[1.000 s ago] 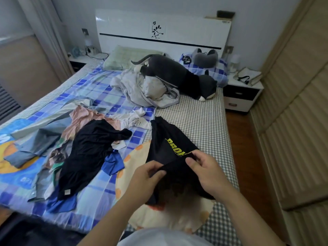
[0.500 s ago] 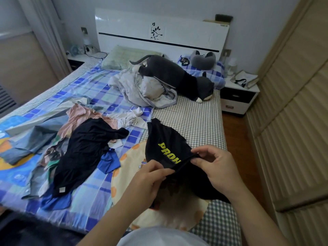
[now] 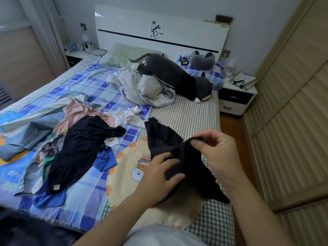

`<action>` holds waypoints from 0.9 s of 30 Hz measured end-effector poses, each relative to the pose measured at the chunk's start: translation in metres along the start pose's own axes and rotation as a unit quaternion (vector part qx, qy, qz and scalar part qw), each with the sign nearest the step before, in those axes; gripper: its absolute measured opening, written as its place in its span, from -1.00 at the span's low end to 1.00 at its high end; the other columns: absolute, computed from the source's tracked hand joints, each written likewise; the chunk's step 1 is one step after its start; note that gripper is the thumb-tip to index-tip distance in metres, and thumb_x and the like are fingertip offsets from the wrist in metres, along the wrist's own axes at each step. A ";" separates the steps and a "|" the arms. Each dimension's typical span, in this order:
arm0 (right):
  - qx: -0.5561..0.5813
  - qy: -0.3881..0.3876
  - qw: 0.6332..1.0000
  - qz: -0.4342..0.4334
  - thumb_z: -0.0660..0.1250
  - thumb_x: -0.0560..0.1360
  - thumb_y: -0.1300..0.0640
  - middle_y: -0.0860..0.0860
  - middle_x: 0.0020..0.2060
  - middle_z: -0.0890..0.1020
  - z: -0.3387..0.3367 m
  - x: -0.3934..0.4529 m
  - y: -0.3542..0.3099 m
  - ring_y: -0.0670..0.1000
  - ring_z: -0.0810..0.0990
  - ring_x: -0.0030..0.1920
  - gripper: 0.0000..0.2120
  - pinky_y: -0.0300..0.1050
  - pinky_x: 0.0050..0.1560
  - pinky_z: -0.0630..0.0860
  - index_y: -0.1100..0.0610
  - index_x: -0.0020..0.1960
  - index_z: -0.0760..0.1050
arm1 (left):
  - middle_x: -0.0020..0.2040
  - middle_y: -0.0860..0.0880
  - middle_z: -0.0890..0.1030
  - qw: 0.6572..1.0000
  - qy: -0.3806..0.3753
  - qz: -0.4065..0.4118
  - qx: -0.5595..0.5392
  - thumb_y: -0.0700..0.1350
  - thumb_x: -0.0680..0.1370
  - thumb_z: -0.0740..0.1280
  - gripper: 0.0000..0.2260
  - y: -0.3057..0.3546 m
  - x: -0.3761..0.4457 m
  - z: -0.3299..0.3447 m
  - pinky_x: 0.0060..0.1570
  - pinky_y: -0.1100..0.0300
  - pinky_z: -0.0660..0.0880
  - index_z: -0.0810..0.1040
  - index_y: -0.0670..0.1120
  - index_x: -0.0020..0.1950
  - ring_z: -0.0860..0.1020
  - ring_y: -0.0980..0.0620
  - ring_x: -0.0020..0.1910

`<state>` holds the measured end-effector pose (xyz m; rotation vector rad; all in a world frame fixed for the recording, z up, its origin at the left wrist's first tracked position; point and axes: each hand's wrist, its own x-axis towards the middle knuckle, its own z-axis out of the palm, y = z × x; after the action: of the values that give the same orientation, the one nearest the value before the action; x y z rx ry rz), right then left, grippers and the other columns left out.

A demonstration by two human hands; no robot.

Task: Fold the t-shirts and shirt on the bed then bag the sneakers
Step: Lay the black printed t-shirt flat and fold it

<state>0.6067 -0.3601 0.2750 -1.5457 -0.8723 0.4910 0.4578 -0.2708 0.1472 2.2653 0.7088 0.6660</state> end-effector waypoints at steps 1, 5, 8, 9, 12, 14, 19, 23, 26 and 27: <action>-0.004 0.006 1.000 -0.001 0.49 0.44 0.38 0.06 -0.23 0.71 0.000 0.001 0.000 0.01 0.70 -0.16 -0.85 -0.14 -0.06 0.65 0.15 -0.14 0.66 | 0.33 0.19 0.44 1.000 0.019 0.002 0.003 0.33 0.49 0.33 -0.47 0.004 0.002 0.002 0.28 0.60 0.09 0.58 0.05 0.34 0.28 0.36 0.29; -0.016 0.014 1.000 -0.003 0.50 0.44 0.36 0.02 -0.23 0.71 0.005 0.005 -0.001 -0.01 0.71 -0.14 -0.85 -0.08 -0.04 0.66 0.12 -0.15 0.66 | 0.17 0.22 0.49 0.995 0.056 -0.076 -0.038 0.22 0.47 0.45 -0.54 0.012 0.008 0.002 0.08 0.36 0.45 0.45 0.10 0.28 0.48 0.29 0.12; 0.009 0.000 1.000 0.003 0.48 0.46 0.37 0.03 -0.22 0.72 0.010 0.006 -0.005 0.00 0.72 -0.14 -0.83 -0.09 -0.06 0.65 0.12 -0.15 0.66 | 0.06 0.22 0.44 0.995 0.037 -0.094 -0.017 0.12 0.49 0.43 -0.69 0.015 0.015 0.004 -0.12 0.38 0.40 0.44 0.09 0.16 0.47 0.24 -0.01; 0.023 -0.002 1.000 0.003 0.47 0.46 0.38 0.04 -0.22 0.72 0.011 0.008 -0.004 0.02 0.72 -0.13 -0.83 -0.09 -0.06 0.65 0.11 -0.15 0.66 | 0.04 0.20 0.44 0.995 0.030 -0.095 -0.004 0.03 0.51 0.40 -0.76 0.013 0.016 0.006 -0.16 0.38 0.37 0.46 0.06 0.12 0.45 0.21 -0.04; 0.068 0.031 0.997 0.013 0.46 0.47 0.36 0.05 -0.20 0.71 0.007 0.016 -0.004 0.04 0.72 -0.12 -0.82 -0.12 -0.08 0.63 0.09 -0.14 0.64 | -0.03 0.16 0.56 0.984 0.025 -0.167 -0.049 -0.18 0.55 0.29 -0.83 -0.010 0.014 0.008 -0.14 0.22 0.44 0.53 0.09 0.05 0.52 0.14 -0.06; 0.063 0.069 0.996 0.007 0.45 0.51 0.29 0.03 -0.19 0.69 0.000 0.023 0.000 0.01 0.68 -0.12 -0.88 -0.11 -0.07 0.61 0.09 -0.10 0.62 | -0.14 0.17 0.60 0.974 0.023 -0.213 -0.066 -0.21 0.59 0.25 -0.75 -0.034 0.010 0.005 -0.19 0.17 0.41 0.48 0.18 -0.07 0.57 0.08 -0.10; 0.070 0.151 0.985 0.053 0.21 0.69 0.04 0.08 -0.22 0.61 -0.029 0.040 0.021 0.00 0.59 -0.30 -0.82 0.02 -0.20 0.54 0.01 -0.07 0.49 | -0.14 0.26 0.61 0.981 0.097 -0.135 -0.100 -0.20 0.66 0.26 -0.72 -0.032 0.031 -0.031 -0.10 0.37 0.38 0.54 0.20 -0.05 0.57 0.23 -0.07; -0.172 -0.147 0.974 0.008 0.45 0.52 -0.03 -0.25 0.07 0.61 -0.017 0.035 0.024 -0.24 0.60 0.00 -0.66 -0.14 0.00 0.56 -0.28 0.22 0.45 | -0.05 0.27 0.62 0.998 -0.028 0.054 -0.020 -0.19 0.62 0.28 -0.80 0.023 0.057 -0.066 -0.05 0.44 0.40 0.63 0.06 0.11 0.56 0.28 -0.04; -0.318 -0.273 0.907 -0.033 0.48 0.47 0.10 -0.27 0.08 0.64 0.011 0.024 0.031 -0.26 0.58 0.12 -0.56 -0.26 0.15 0.52 -0.19 0.29 0.53 | -0.03 0.17 0.64 0.992 -0.049 0.110 0.031 -0.14 0.56 0.33 -0.83 0.040 0.055 -0.068 -0.09 0.36 0.42 0.58 0.05 0.13 0.55 0.21 -0.07; -0.347 -0.251 0.903 -0.044 0.43 0.48 0.18 -0.24 -0.03 0.67 0.012 0.025 0.033 -0.21 0.61 0.02 -0.67 -0.17 0.09 0.56 -0.16 0.16 0.61 | -0.02 0.18 0.62 0.993 -0.047 0.105 0.035 -0.11 0.55 0.37 -0.82 0.036 0.050 -0.065 -0.12 0.36 0.42 0.54 0.07 0.14 0.53 0.21 -0.08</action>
<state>0.6209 -0.3328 0.2454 -2.0449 -1.6389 0.5556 0.4645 -0.2331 0.2286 2.4410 0.4593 0.6344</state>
